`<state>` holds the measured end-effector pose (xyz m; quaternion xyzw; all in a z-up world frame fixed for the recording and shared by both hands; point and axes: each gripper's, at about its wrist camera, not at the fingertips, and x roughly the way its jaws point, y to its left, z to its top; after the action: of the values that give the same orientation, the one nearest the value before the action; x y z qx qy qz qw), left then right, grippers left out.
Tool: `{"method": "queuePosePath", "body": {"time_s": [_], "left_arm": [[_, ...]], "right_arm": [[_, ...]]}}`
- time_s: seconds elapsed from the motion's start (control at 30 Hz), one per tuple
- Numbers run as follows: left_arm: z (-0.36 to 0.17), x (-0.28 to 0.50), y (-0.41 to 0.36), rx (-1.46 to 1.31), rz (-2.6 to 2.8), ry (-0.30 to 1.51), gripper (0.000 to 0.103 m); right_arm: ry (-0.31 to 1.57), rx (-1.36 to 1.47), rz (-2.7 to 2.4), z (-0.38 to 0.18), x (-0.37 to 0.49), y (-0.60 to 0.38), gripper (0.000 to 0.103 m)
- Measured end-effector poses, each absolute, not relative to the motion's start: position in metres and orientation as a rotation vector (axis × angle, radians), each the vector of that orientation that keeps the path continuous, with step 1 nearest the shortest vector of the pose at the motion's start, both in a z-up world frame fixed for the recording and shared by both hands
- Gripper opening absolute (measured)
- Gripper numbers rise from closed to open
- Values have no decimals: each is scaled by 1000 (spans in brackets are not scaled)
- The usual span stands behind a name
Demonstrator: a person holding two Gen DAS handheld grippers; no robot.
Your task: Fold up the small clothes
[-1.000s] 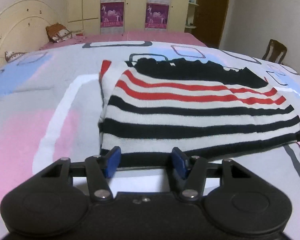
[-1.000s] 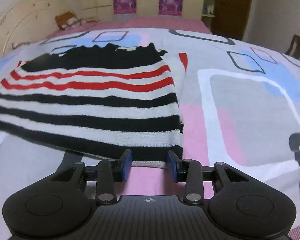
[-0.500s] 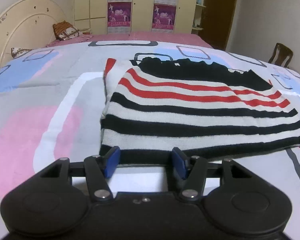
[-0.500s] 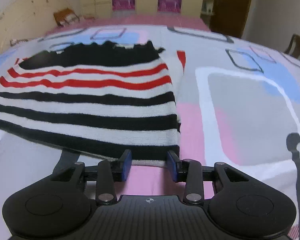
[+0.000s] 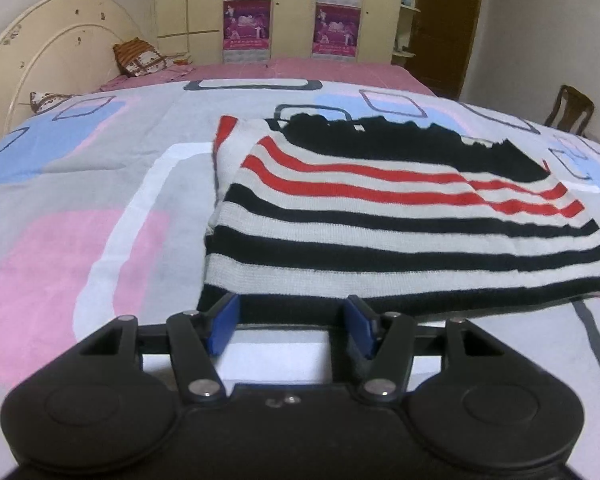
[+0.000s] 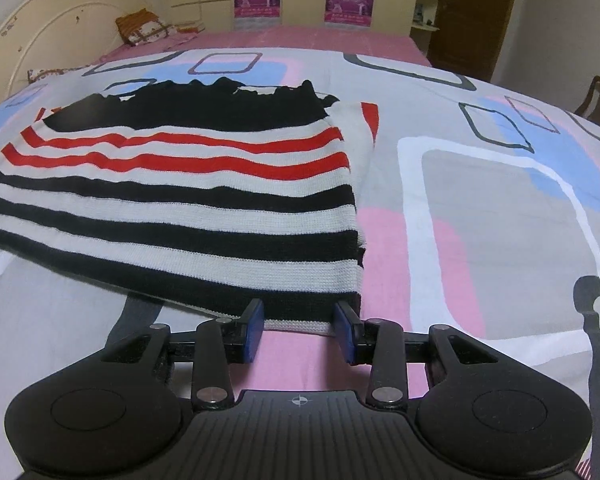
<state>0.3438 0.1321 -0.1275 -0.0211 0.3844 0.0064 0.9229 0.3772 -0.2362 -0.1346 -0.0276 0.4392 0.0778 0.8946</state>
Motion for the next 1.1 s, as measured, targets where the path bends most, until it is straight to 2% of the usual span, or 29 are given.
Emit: {"method": "queuePosePath", "body": {"time_s": [0.03, 0.1, 0.13, 0.17, 0.23, 0.3, 0.33, 0.37, 0.4, 0.6, 0.67, 0.73, 0.87, 0.9, 1.1], "left_arm": [[-123, 339, 133, -50, 29, 775, 71], [-113, 323, 135, -71, 74, 713, 93], [-110, 317, 137, -107, 73, 690, 92], [-109, 312, 139, -163, 62, 683, 90], [-113, 305, 146, -315, 43, 689, 74], [-126, 302, 156, -513, 50, 697, 69], [-134, 301, 160, -607, 61, 689, 69], [-142, 301, 163, -674, 80, 681, 70], [-147, 303, 165, -712, 95, 674, 70], [-158, 327, 178, -825, 134, 598, 68], [-161, 339, 181, -847, 142, 583, 62], [-166, 353, 187, -875, 148, 576, 48], [-174, 369, 198, -921, 148, 571, 29], [-175, 373, 200, -920, 136, 577, 17], [-151, 359, 199, -913, 55, 493, 14]], "right_arm": [[912, -61, 162, -132, 376, -236, 41], [877, -38, 149, -123, 370, -239, 73], [833, -24, 127, -118, 365, -242, 85], [804, -15, 122, -114, 361, -244, 85], [782, 14, 121, -109, 356, -246, 85], [755, 25, 121, -105, 354, -245, 57], [754, 47, 128, -103, 356, -244, 25], [761, 77, 137, -102, 359, -243, 7], [766, 105, 152, -101, 363, -241, 3], [775, 182, 247, -98, 394, -209, 2], [786, 183, 277, -100, 409, -193, 2], [799, 176, 300, -103, 424, -175, 2], [811, 163, 344, -107, 448, -143, 2], [814, 163, 352, -107, 453, -137, 2], [802, 163, 395, -109, 466, -118, 2]]}}
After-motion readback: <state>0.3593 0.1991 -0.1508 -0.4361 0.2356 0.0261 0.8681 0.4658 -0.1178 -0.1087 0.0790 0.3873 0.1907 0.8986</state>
